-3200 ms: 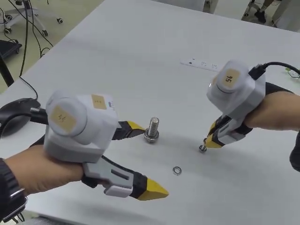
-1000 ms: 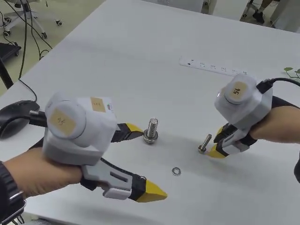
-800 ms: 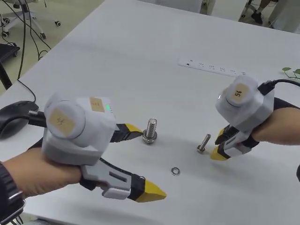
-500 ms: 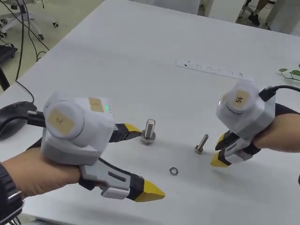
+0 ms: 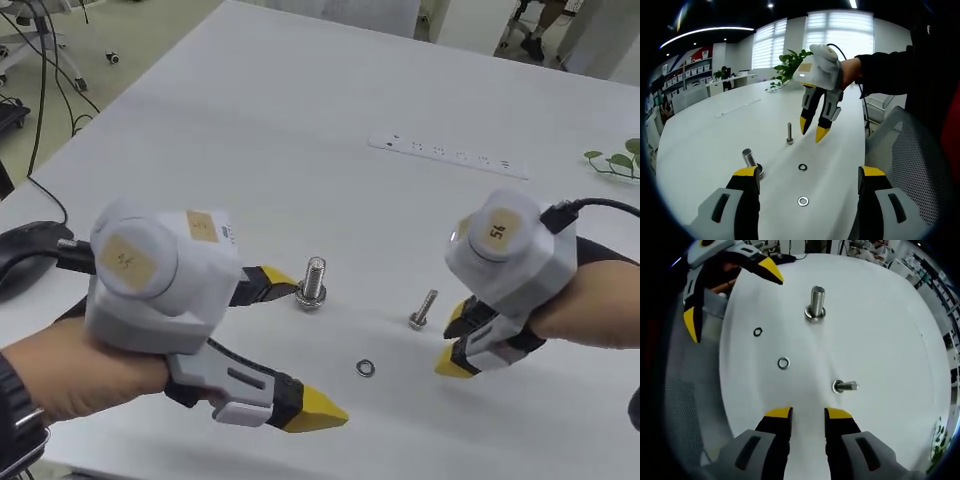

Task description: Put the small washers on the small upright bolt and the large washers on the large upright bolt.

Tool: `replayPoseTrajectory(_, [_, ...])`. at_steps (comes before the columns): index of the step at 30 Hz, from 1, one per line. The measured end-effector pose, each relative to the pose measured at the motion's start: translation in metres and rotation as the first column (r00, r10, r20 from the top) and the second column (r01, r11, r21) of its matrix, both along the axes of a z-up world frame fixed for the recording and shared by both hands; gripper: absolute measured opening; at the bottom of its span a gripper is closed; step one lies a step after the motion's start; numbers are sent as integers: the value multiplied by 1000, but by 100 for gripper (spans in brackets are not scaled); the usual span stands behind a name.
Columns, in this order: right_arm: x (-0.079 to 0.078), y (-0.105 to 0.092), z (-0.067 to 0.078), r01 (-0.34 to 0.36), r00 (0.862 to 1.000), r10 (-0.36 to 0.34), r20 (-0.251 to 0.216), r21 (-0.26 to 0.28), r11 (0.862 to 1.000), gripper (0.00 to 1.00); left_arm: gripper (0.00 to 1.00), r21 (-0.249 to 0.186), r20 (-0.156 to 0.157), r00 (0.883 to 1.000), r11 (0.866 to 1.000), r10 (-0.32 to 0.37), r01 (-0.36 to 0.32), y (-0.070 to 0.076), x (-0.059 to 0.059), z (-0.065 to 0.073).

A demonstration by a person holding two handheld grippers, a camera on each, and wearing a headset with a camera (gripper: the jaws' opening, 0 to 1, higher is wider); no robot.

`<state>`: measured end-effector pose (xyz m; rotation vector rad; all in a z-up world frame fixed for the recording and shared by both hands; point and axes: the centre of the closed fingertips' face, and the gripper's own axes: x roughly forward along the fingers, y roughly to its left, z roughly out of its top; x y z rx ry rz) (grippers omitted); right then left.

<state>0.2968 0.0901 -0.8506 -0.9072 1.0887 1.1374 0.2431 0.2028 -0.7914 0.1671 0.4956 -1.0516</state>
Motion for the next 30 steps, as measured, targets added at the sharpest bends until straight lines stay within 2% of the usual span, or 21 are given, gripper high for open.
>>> replayPoseTrajectory(9, [-11,16,1,-38,999,38,-6,7,999,27,80,0,3,1000,1000,2,-2,0,-1,1])
replayPoseTrajectory(21, [-16,39,0,-99,995,99,-10,9,995,26,80,3,1,1000,1000,4,-4,1,-1,1])
replayPoseTrajectory(30, [-21,53,-7,-139,990,139,-25,6,990,26,80,4,0,1000,1000,5,-5,2,0,0])
